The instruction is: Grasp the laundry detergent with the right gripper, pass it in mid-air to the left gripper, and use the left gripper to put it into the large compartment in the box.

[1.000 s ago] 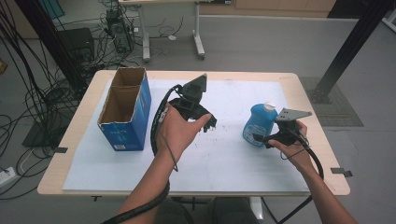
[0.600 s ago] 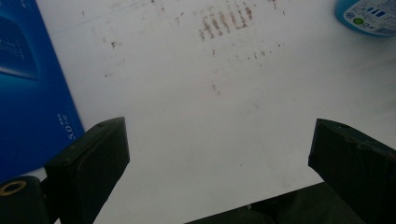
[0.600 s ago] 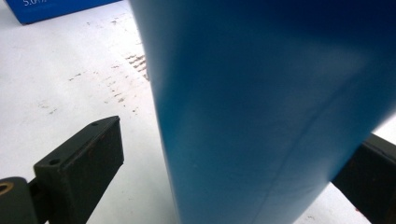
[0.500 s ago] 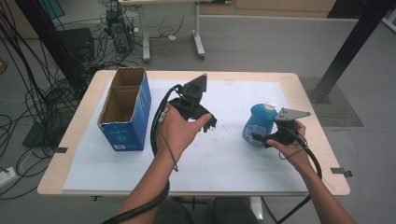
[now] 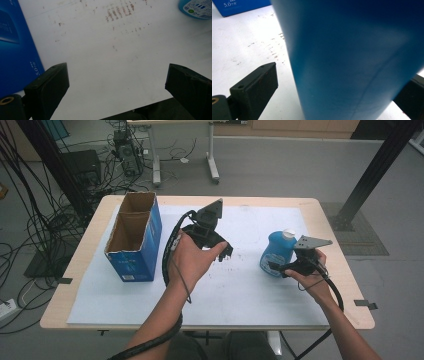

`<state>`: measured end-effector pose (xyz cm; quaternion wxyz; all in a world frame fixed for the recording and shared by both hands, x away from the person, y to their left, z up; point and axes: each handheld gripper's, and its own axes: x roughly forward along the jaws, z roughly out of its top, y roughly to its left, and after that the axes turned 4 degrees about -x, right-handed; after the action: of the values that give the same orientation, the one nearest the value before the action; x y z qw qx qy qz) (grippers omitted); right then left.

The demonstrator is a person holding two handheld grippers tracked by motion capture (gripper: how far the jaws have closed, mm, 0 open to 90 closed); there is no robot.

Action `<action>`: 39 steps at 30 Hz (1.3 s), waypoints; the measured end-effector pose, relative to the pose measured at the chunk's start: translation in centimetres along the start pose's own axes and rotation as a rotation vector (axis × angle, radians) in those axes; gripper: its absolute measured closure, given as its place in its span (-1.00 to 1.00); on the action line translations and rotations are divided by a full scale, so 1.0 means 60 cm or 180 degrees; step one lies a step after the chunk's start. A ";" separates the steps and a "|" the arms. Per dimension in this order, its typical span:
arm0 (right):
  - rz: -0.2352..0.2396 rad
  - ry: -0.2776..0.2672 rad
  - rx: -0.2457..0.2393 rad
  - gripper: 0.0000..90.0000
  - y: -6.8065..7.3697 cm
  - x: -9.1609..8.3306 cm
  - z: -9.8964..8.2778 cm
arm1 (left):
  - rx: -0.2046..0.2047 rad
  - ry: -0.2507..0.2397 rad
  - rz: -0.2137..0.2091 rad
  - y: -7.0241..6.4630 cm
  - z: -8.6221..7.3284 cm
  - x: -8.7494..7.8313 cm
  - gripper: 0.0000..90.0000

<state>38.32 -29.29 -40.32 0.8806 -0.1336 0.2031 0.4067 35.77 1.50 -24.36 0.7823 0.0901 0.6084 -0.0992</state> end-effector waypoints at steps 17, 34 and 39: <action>-0.0025 -0.0054 -0.0018 -0.96 0.000 0.001 0.000 | -0.0010 -0.0011 0.0016 0.000 -0.002 -0.001 -0.88; -0.0025 -0.0076 -0.0050 -0.96 0.001 0.003 0.002 | -0.0003 -0.0009 0.0016 0.001 -0.002 -0.002 -0.88; -0.0030 -0.0084 -0.0052 -0.96 0.001 0.002 0.002 | 0.0003 -0.0007 0.0010 0.001 -0.002 0.000 -0.88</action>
<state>38.39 -29.12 -40.25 0.8840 -0.1363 0.1875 0.4060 35.66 1.57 -24.38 0.7830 0.0914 0.6074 -0.0984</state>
